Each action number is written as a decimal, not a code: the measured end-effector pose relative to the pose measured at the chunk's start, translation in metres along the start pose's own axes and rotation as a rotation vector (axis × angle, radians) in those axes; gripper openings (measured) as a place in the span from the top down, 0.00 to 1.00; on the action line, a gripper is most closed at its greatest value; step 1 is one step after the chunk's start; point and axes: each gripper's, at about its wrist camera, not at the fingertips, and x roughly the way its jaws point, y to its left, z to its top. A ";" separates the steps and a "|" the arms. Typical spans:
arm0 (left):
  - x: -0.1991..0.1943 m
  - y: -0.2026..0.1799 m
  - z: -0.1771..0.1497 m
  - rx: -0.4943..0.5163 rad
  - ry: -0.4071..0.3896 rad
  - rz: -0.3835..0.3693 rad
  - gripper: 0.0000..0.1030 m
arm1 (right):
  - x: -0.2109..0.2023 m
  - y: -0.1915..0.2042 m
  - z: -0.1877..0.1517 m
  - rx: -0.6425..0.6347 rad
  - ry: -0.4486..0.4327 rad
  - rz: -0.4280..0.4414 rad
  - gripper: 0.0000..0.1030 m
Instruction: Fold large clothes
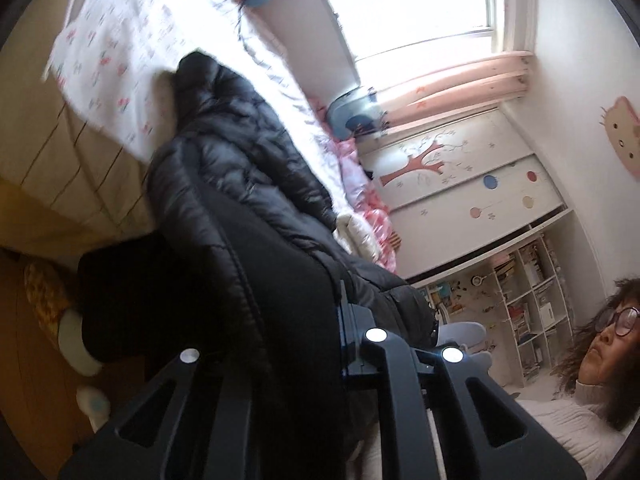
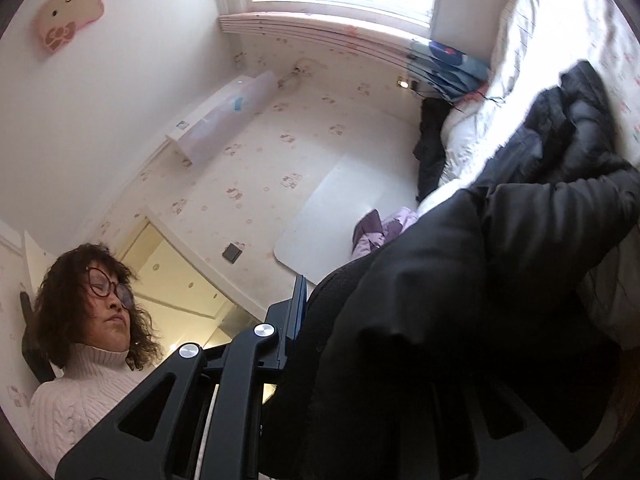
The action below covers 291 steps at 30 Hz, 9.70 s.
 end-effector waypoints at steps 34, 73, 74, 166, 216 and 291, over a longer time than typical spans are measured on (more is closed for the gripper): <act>0.141 0.072 0.278 -0.164 -0.224 0.002 0.87 | 0.107 -0.138 0.222 0.135 -0.131 -0.298 0.82; 0.327 0.072 0.297 0.106 0.049 0.518 0.07 | 0.234 -0.206 0.178 -0.201 0.193 -1.251 0.07; 0.325 0.060 0.298 0.149 0.028 0.537 0.07 | 0.241 -0.192 0.182 -0.255 0.173 -1.251 0.07; 0.146 0.075 0.177 -0.233 -0.139 0.198 0.07 | 0.055 -0.105 0.094 0.247 -0.104 -0.707 0.07; 0.226 0.009 0.127 -0.059 -0.171 0.415 0.77 | 0.100 -0.106 0.087 0.127 -0.094 -0.670 0.85; 0.213 0.084 0.137 -0.275 -0.366 0.574 0.18 | 0.342 -0.070 0.054 -0.739 0.526 -1.275 0.07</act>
